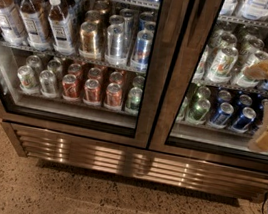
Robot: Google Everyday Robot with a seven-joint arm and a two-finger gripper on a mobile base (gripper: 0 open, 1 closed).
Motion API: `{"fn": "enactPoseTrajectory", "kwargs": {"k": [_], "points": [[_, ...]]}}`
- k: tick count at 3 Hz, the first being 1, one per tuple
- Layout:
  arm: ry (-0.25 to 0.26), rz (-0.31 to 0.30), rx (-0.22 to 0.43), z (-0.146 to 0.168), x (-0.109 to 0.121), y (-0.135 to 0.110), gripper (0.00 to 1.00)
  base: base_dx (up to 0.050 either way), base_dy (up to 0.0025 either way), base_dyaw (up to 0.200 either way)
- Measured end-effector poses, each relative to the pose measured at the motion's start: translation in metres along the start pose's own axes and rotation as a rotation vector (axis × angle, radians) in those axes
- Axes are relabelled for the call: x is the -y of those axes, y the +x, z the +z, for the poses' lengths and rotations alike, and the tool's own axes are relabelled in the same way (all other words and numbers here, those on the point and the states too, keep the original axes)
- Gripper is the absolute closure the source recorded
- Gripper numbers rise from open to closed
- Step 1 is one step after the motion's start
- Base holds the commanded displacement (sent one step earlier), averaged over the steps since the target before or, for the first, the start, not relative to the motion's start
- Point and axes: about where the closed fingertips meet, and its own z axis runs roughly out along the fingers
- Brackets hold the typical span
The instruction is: Open left fridge door
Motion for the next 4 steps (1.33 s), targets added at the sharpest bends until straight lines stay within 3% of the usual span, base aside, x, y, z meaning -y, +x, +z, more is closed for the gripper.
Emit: {"fn": "enactPoseTrajectory", "kwargs": {"k": [1,2,3,4], "points": [[-0.035,-0.024,0.175,-0.006,-0.003,0.003,0.00,0.000,0.00000,0.000],[-0.037,-0.030,0.217,-0.007,-0.003,-0.008,0.00,0.000,0.00000,0.000],[-0.037,-0.030,0.217,-0.007,-0.003,-0.008,0.00,0.000,0.00000,0.000],[-0.057,-0.094,0.200,0.002,-0.009,-0.031,0.00,0.000,0.00000,0.000]]}}
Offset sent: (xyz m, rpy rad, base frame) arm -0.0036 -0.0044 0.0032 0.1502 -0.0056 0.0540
